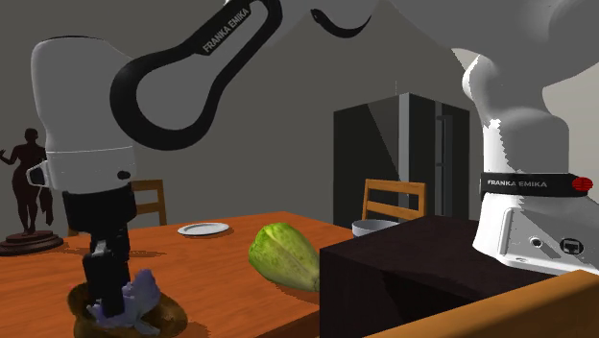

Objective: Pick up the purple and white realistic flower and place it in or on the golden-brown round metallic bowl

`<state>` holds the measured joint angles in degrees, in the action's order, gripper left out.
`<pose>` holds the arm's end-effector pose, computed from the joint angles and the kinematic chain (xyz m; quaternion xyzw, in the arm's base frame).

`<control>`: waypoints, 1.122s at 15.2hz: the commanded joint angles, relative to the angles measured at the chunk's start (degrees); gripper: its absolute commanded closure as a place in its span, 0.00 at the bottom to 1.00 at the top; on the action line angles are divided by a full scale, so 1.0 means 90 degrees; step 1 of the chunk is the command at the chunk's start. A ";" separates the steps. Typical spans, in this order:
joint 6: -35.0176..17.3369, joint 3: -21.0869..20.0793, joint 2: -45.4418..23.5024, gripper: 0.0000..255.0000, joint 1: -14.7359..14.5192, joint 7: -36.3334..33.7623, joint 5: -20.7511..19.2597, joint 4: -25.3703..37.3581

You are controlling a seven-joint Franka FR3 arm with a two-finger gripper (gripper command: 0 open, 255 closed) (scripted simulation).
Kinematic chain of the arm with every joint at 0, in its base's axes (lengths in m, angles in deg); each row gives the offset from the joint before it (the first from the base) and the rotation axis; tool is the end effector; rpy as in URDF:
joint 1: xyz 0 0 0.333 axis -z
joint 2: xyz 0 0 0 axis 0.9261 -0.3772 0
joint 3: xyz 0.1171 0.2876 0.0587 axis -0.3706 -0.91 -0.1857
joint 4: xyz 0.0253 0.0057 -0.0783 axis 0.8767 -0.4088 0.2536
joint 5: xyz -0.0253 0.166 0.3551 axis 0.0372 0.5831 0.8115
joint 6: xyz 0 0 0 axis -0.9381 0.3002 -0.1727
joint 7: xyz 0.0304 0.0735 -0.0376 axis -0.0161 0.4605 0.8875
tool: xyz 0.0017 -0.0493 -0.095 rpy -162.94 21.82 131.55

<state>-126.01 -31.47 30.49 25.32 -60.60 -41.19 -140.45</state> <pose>0.3639 0.5586 0.1202 0.7834 0.6149 0.0052 0.0905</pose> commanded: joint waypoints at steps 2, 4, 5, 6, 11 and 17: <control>0.0037 0.0018 -0.0047 0.00 0.0005 0.0014 0.0004 0.0035; 0.0038 0.0018 -0.0044 0.00 0.0009 0.0017 0.0005 0.0034; -0.0029 0.0022 0.0026 0.00 0.0027 -0.0016 -0.0015 -0.0107; 0.0085 -0.0037 0.0184 0.00 0.0044 0.0013 0.0043 -0.0154; 0.0422 -0.0198 0.0603 0.00 0.0086 0.0102 0.0215 -0.0241; 0.0423 -0.0198 0.0602 0.00 0.0086 0.0103 0.0215 -0.0240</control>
